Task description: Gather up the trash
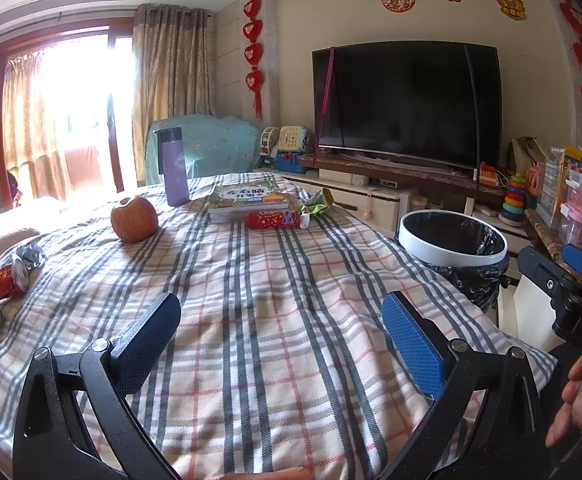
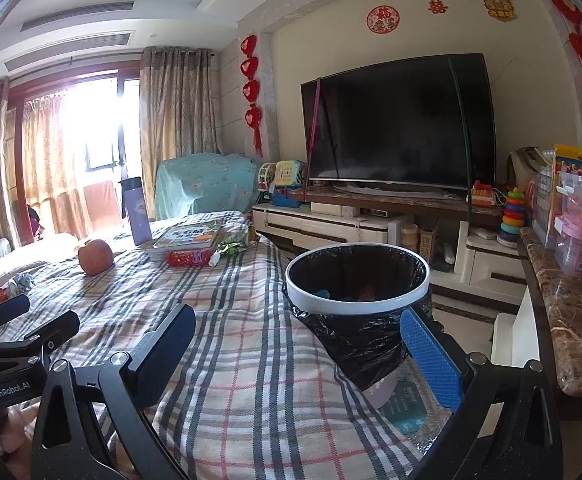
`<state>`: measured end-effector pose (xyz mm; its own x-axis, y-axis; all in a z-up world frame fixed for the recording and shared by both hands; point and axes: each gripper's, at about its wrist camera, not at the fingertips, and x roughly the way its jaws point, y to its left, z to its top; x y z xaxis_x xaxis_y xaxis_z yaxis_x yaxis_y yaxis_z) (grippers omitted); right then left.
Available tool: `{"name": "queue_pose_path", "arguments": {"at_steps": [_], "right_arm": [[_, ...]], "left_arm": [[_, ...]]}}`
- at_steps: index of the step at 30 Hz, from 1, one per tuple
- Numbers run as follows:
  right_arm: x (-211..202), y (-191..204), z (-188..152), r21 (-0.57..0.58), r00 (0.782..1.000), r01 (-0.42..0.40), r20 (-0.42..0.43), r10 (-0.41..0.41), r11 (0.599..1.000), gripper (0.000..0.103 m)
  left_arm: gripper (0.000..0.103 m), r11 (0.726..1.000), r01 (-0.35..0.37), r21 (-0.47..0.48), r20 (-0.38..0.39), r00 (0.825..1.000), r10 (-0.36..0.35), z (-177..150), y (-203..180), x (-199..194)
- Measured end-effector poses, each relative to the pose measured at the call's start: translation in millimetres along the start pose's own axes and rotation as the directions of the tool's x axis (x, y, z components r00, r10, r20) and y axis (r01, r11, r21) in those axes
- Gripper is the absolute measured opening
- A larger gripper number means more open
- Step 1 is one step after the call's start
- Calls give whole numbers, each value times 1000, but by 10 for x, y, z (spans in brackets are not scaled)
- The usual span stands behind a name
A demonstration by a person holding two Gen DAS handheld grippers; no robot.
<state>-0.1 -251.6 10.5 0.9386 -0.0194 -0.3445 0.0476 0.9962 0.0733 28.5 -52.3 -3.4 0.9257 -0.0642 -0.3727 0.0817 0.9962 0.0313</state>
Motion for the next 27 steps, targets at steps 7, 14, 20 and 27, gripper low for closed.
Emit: {"name": "queue_pose_path", "arguments": {"at_steps": [7, 14, 20, 27], "right_arm": [[-6, 13, 4, 3, 1000, -13, 5, 13, 1000, 103], [-30, 19, 14, 4, 1000, -19, 10, 19, 1000, 103], [-47, 30, 23, 4, 1000, -24, 14, 24, 1000, 103], [-58, 52, 28, 1, 999, -31, 13, 31, 1000, 103]], "left_arm": [[103, 1000, 1, 2, -1, 1000, -1, 2, -3, -3], [103, 1000, -2, 4, 5, 1000, 2, 6, -13, -19], [103, 1000, 1, 4, 3, 1000, -1, 12, -25, -28], [103, 1000, 1, 4, 3, 1000, -1, 10, -29, -30]]}}
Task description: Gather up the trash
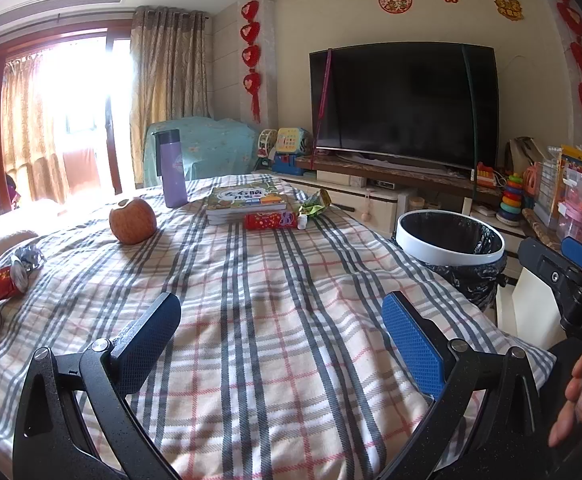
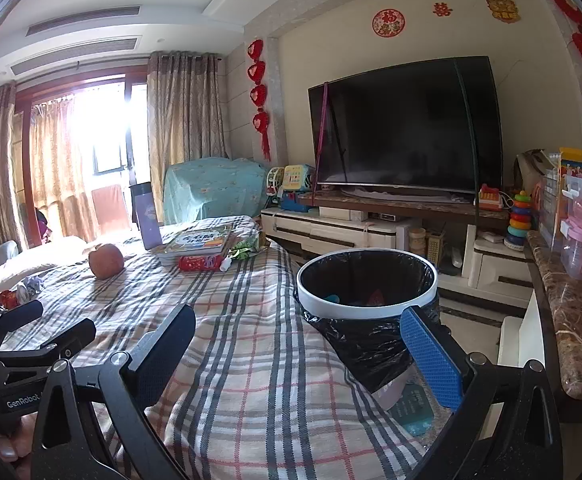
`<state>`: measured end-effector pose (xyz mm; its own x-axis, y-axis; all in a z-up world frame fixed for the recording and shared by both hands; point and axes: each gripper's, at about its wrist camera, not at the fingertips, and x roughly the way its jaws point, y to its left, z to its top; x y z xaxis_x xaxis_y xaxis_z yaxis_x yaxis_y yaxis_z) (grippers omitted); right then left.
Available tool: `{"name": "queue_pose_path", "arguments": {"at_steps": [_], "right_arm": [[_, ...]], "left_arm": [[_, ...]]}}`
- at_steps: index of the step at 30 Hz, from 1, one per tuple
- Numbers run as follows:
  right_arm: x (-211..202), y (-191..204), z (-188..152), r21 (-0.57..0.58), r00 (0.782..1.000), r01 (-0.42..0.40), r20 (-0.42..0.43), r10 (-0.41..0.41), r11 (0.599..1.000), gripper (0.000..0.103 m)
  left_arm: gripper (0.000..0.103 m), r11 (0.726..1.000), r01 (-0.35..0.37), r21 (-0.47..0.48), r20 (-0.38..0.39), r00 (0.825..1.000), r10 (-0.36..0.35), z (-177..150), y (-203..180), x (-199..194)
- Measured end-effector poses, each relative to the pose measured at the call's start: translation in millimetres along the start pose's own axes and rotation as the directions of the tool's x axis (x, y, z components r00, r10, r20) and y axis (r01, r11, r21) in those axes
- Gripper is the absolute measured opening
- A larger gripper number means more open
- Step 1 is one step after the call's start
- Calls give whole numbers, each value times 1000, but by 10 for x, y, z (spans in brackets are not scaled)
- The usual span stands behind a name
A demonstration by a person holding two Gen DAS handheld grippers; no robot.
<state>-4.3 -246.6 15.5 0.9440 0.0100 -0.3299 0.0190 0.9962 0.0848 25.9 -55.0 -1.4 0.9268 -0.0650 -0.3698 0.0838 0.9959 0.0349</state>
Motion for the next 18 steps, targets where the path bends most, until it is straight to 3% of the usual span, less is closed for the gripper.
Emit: {"name": "queue_pose_path", "arguments": {"at_steps": [18], "right_arm": [[4, 26, 14, 5, 1000, -15, -4, 15, 1000, 103]], "left_arm": [[103, 1000, 16, 10, -8, 1000, -16, -13, -32, 54]]}}
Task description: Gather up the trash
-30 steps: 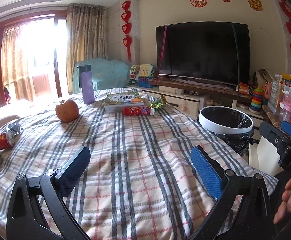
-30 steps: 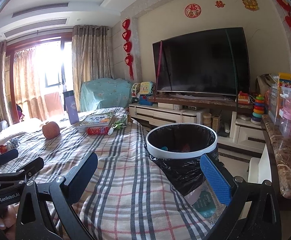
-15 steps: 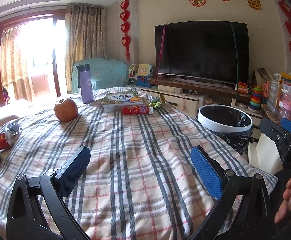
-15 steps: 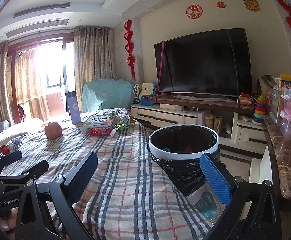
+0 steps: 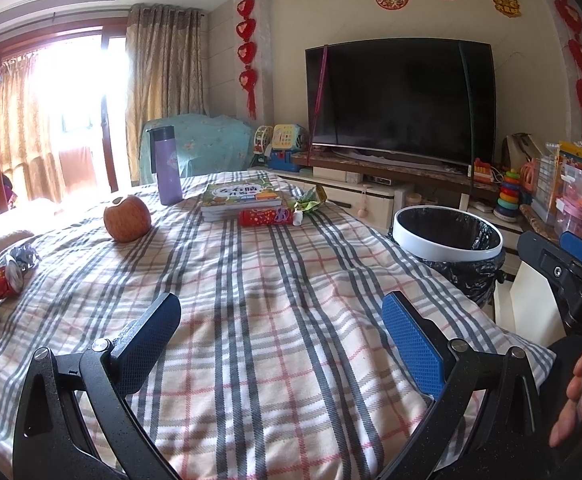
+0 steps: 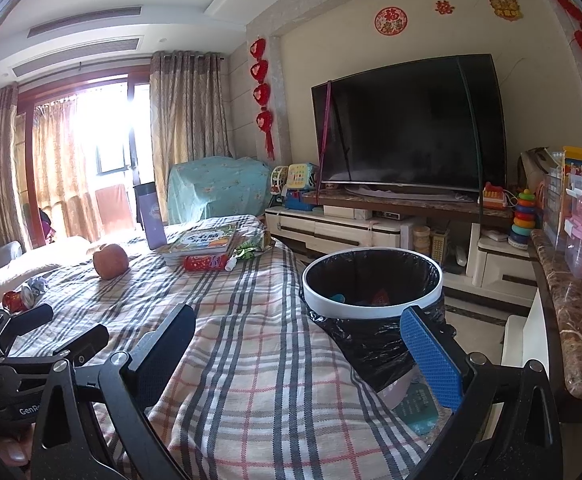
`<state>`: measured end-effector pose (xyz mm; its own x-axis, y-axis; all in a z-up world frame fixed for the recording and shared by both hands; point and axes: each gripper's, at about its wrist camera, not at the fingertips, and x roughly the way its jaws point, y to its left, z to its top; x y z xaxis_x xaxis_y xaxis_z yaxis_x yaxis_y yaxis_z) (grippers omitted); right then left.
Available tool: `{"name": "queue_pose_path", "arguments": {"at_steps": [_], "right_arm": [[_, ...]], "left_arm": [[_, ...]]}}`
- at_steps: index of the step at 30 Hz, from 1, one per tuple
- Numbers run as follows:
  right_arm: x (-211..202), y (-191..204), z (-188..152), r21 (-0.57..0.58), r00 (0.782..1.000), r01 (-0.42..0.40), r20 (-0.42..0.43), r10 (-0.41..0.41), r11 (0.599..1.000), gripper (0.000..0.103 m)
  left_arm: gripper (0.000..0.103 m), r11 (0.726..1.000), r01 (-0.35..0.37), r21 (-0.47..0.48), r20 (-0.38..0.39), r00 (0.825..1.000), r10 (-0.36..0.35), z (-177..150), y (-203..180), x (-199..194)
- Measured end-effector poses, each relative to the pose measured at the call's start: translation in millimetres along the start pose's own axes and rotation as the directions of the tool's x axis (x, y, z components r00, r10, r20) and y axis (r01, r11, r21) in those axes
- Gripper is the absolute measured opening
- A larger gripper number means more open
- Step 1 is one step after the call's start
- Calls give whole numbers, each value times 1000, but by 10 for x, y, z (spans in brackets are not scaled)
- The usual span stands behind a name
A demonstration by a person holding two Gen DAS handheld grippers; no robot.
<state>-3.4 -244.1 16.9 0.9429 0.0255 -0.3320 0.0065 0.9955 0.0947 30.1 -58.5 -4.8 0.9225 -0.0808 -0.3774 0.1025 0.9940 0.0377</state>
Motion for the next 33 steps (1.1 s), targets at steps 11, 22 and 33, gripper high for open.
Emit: {"name": "queue_pose_path", "arguments": {"at_steps": [11, 22, 33], "right_arm": [[-1, 6, 15, 3, 1000, -13, 4, 13, 1000, 103], [23, 4, 10, 3, 1000, -16, -3, 16, 1000, 103], [22, 26, 22, 6, 1000, -23, -2, 23, 1000, 103]], "left_arm": [[103, 1000, 9, -1, -4, 1000, -9, 2, -3, 15], [103, 1000, 13, 0, -8, 1000, -13, 1, 0, 31], [103, 1000, 19, 1, -10, 1000, -19, -4, -18, 44]]}}
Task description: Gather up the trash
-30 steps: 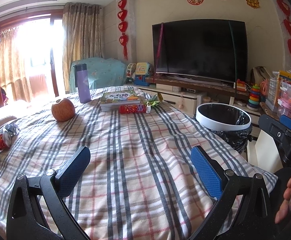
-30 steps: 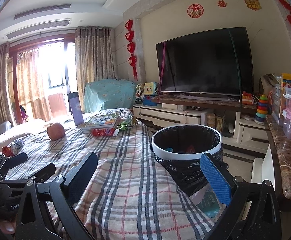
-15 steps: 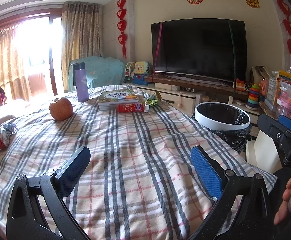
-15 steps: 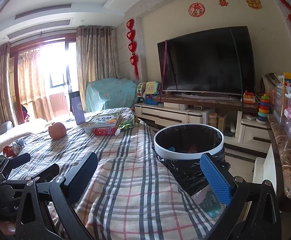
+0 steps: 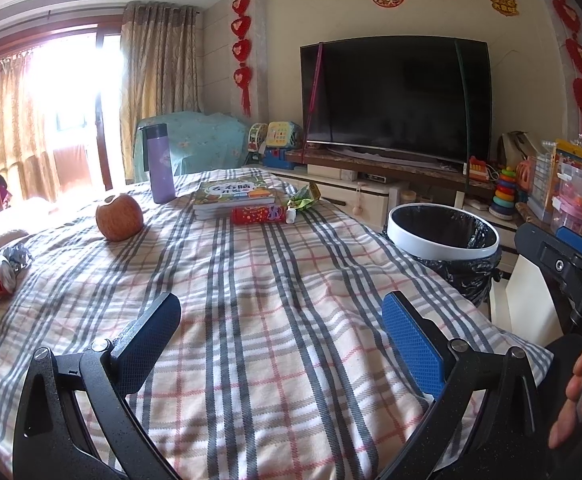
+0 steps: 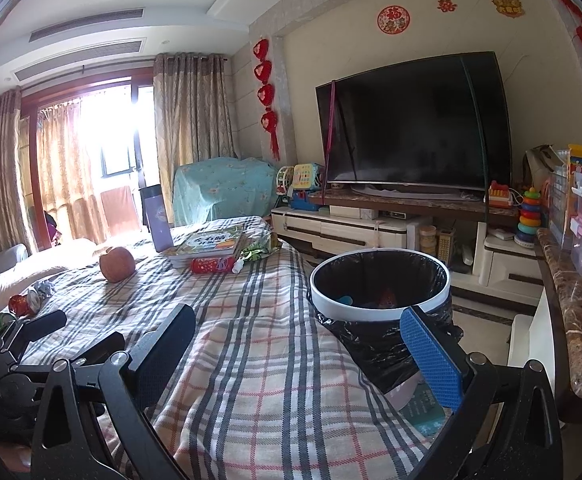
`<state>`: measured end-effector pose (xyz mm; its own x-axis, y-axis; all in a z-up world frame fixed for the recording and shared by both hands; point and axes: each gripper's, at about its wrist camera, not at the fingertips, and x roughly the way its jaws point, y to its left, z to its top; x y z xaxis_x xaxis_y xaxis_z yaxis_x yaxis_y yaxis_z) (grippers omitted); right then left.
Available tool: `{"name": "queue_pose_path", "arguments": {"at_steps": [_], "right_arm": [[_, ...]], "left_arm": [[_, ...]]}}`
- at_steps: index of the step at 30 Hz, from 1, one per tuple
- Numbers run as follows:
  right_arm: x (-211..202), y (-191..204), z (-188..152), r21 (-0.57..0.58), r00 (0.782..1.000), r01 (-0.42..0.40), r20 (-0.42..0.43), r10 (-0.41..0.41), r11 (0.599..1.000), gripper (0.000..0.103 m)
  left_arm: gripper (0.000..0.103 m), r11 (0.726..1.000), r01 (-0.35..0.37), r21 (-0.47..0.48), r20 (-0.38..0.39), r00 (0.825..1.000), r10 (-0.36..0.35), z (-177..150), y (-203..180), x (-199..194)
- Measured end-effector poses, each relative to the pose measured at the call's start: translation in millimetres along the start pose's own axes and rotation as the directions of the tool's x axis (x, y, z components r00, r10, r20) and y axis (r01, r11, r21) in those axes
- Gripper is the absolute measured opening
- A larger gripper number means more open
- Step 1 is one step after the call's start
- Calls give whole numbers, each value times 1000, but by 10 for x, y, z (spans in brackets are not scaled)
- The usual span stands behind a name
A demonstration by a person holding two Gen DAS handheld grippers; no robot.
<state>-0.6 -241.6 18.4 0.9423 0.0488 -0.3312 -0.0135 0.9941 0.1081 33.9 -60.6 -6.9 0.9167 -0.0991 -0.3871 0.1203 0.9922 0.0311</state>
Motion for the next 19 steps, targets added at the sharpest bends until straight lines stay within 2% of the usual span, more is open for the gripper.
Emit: {"name": "queue_pose_path", "arguments": {"at_steps": [12, 19], "right_arm": [[95, 39, 23, 6, 999, -17, -30, 17, 1000, 103], [313, 96, -4, 16, 994, -37, -102, 39, 999, 103]], "left_arm": [[103, 1000, 10, -12, -19, 1000, -10, 11, 62, 44], [103, 998, 5, -56, -58, 998, -9, 11, 262, 151]]}}
